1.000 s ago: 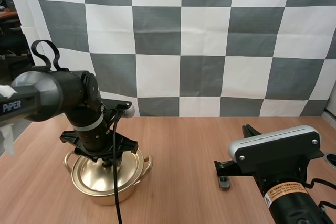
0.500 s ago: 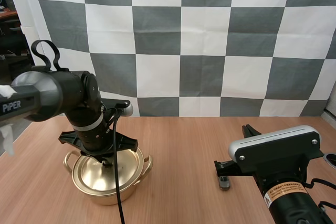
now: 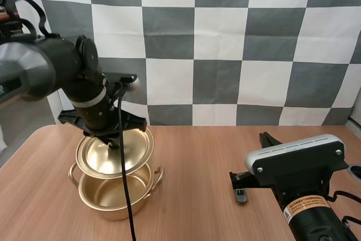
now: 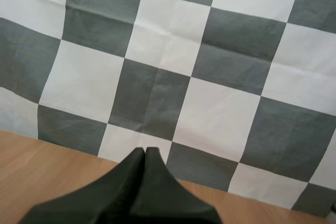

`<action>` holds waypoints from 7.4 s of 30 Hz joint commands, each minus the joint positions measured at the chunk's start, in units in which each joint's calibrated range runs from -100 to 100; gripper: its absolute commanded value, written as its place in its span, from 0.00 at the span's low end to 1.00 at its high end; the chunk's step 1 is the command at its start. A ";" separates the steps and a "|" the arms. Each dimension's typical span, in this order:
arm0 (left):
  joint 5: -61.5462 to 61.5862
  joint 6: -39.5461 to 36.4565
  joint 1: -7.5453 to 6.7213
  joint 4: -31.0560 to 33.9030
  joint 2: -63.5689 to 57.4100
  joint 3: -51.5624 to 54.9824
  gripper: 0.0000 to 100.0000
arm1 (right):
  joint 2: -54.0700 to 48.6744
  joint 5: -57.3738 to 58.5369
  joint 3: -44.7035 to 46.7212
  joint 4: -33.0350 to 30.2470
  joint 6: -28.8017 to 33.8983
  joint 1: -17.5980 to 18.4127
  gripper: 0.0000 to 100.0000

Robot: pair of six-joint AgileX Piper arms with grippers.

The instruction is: Open the pot, put the car inside, and close it

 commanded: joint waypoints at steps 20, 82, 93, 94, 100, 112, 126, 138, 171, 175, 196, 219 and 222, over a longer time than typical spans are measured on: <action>6.30 -1.11 0.00 -2.84 -16.74 -27.07 0.00 | -0.03 13.47 -6.30 -12.50 -0.33 -0.01 0.00; 6.30 1.65 0.00 -4.87 -19.08 -27.07 0.00 | 4.66 64.58 -31.84 43.71 -25.97 -0.01 1.00; 6.30 1.65 0.00 -4.88 -19.20 -27.07 0.00 | 27.00 85.68 -40.02 40.62 -24.74 -0.01 1.00; 6.30 1.65 0.00 -4.88 -19.15 -27.07 0.00 | 28.84 87.66 -40.35 39.29 -24.74 -0.01 1.00; 6.30 1.89 0.00 -4.88 -19.15 -27.07 0.00 | 37.71 91.75 -40.68 31.51 -24.74 -0.01 1.00; 6.30 2.07 0.00 -4.88 -19.15 -27.07 0.00 | 52.49 91.75 -40.68 41.23 -27.94 -0.01 1.00; 6.30 2.21 0.00 -4.88 -19.15 -27.07 0.00 | 65.34 79.35 -40.68 38.15 -27.94 -0.01 1.00; 6.30 2.21 0.00 -4.88 -19.15 -27.07 0.00 | 75.30 76.58 -40.68 38.15 -28.67 -0.01 1.00; 6.30 2.58 0.00 -4.88 -22.45 -27.07 0.00 | 89.51 60.50 -40.68 32.94 -27.48 -0.09 1.00; 6.30 2.58 0.00 -4.88 -22.45 -27.07 0.00 | 91.51 59.16 -40.68 31.73 -27.48 -0.09 1.00; 6.30 3.39 0.00 -4.88 -22.43 -27.07 0.00 | 95.79 53.29 -40.68 28.12 -23.27 -0.09 0.00; 6.30 3.62 0.00 -3.72 -26.13 -27.07 0.00 | 77.66 69.26 -50.94 43.96 -35.08 -0.09 0.00; 6.30 3.62 0.00 -1.28 -28.16 -27.07 0.00 | 73.02 76.07 -52.32 47.70 -39.29 -0.09 0.00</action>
